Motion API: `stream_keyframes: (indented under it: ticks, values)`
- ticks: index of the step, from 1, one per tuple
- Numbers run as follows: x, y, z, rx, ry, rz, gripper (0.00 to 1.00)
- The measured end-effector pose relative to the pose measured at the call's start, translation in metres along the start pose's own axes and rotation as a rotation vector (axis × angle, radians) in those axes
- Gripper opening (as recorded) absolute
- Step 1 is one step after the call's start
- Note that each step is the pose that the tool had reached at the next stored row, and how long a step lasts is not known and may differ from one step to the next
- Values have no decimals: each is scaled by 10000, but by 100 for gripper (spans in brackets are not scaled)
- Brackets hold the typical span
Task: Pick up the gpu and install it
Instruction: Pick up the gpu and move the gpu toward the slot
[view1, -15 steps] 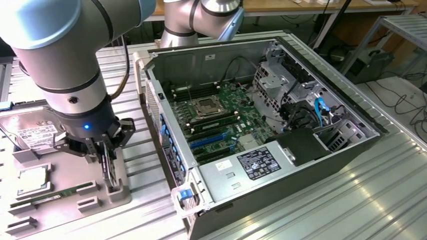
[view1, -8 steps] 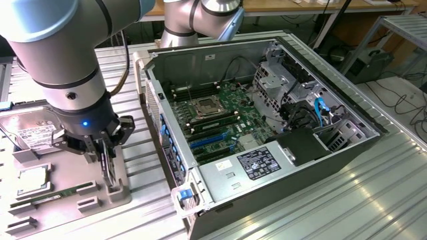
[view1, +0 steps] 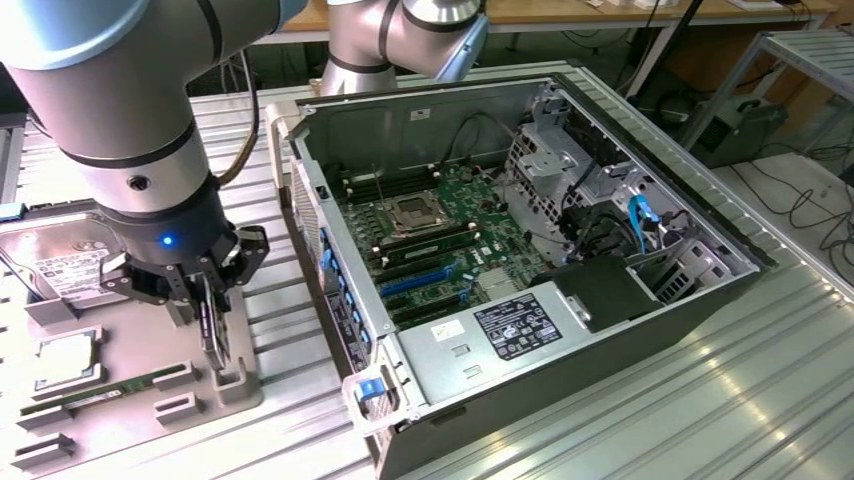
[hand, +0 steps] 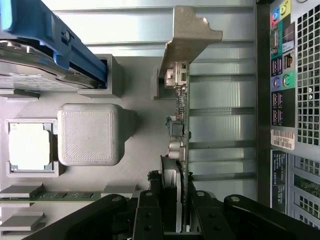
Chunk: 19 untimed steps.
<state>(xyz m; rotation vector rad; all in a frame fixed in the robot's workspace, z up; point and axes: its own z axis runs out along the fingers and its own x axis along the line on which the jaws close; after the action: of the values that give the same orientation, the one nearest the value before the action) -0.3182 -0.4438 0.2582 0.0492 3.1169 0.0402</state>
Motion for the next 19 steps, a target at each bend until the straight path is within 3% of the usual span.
stream_keyframes:
  ticks: [19]
  values:
    - [-8, 4, -168, 0, 1, 1, 27]
